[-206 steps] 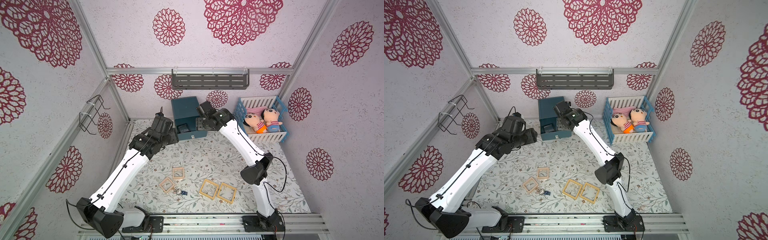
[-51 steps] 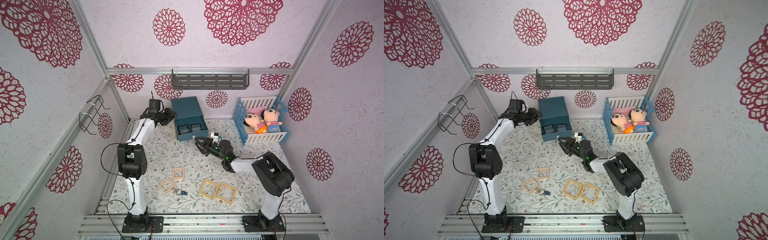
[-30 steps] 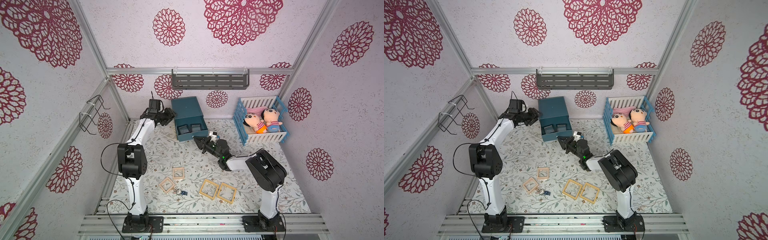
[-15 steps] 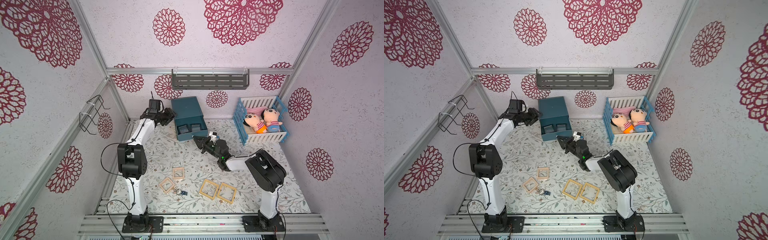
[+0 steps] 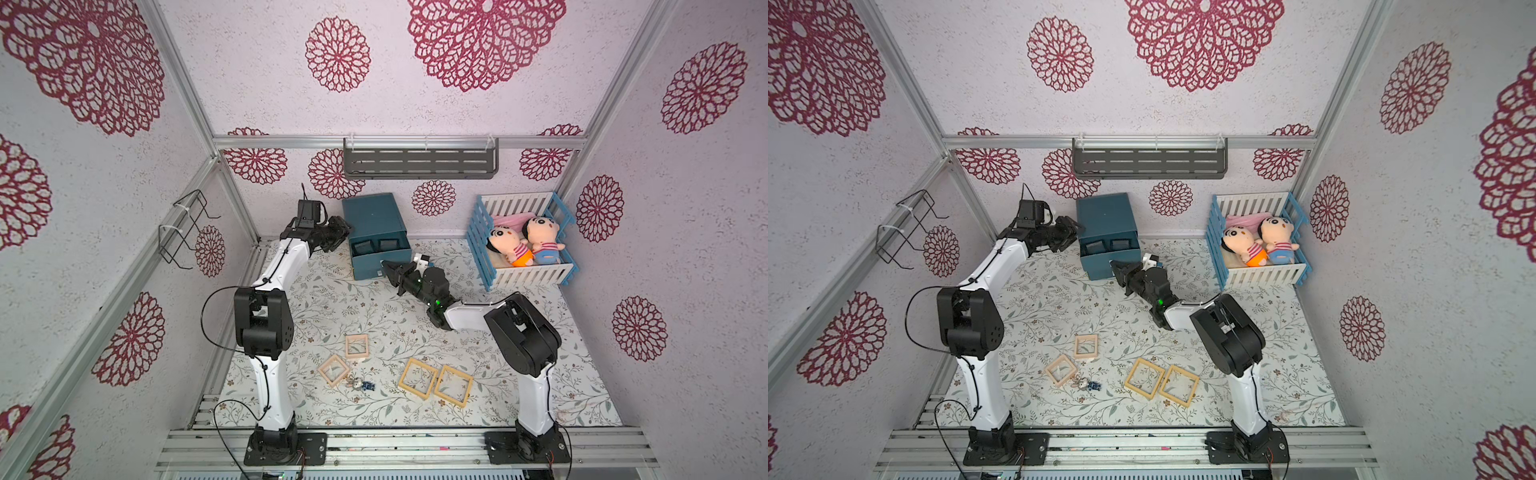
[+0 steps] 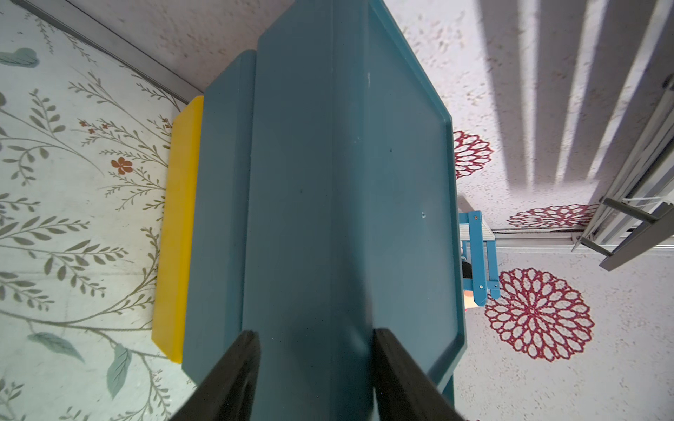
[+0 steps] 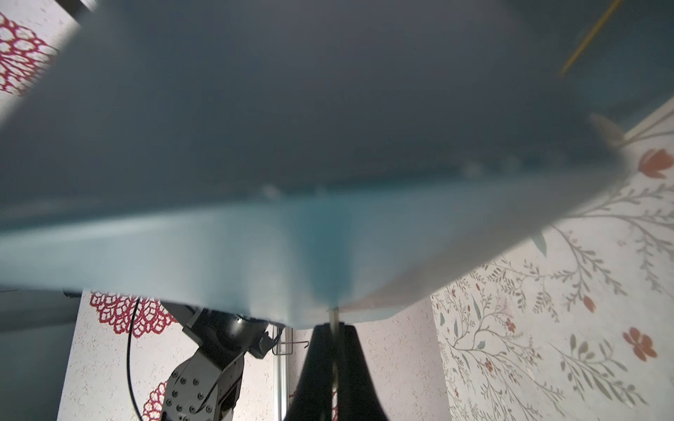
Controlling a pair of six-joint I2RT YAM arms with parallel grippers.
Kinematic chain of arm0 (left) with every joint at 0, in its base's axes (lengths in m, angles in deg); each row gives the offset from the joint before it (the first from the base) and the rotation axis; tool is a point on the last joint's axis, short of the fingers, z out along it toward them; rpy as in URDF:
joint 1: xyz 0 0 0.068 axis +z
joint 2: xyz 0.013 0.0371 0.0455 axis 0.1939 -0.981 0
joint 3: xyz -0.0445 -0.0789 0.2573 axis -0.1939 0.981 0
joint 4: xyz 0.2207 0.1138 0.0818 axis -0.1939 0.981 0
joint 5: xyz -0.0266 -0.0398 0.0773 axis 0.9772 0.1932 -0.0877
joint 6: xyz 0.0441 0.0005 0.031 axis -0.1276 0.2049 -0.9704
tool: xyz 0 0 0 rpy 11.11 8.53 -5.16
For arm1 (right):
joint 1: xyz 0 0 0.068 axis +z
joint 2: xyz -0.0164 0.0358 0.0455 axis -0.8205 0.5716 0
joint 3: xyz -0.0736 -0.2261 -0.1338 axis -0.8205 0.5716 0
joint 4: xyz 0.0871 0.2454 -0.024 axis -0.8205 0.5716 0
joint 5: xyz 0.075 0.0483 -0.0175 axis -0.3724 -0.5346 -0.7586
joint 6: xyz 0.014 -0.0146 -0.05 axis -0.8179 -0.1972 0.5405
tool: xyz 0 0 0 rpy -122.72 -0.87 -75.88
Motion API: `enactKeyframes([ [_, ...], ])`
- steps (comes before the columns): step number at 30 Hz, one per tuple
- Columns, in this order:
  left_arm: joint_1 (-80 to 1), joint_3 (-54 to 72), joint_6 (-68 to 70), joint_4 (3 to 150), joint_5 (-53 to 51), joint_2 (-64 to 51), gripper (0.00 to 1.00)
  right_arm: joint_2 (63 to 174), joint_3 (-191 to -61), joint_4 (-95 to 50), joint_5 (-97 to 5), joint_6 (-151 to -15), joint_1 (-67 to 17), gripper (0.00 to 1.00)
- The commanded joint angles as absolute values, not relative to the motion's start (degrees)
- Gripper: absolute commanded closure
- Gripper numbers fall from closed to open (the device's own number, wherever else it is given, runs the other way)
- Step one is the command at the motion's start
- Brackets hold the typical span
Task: Place the brooch boxes into the drawer by color
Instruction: Close the drawer in the storage box.
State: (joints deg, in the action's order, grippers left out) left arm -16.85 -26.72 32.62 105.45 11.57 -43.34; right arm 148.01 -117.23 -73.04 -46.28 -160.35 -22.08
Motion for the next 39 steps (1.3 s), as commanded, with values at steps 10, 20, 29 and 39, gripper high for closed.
enactKeyframes([
  [10,-16.99,-24.54,32.25,106.97,10.68,-41.93,0.45,156.5,-133.02,-66.68,-42.77,-158.23,-23.31,1.0],
  [20,-17.42,-23.93,32.49,106.43,10.77,-41.66,0.45,159.16,-137.99,-63.4,-41.86,-158.4,-23.3,1.0],
  [29,-17.82,-23.87,32.49,106.43,10.69,-41.49,0.46,159.38,-138.49,-62.72,-41.63,-158.58,-23.32,1.0],
  [39,-17.78,-24.08,32.53,106.52,10.53,-41.69,0.46,152.54,-133.31,-65.38,-41.47,-155.48,-23.41,0.41],
])
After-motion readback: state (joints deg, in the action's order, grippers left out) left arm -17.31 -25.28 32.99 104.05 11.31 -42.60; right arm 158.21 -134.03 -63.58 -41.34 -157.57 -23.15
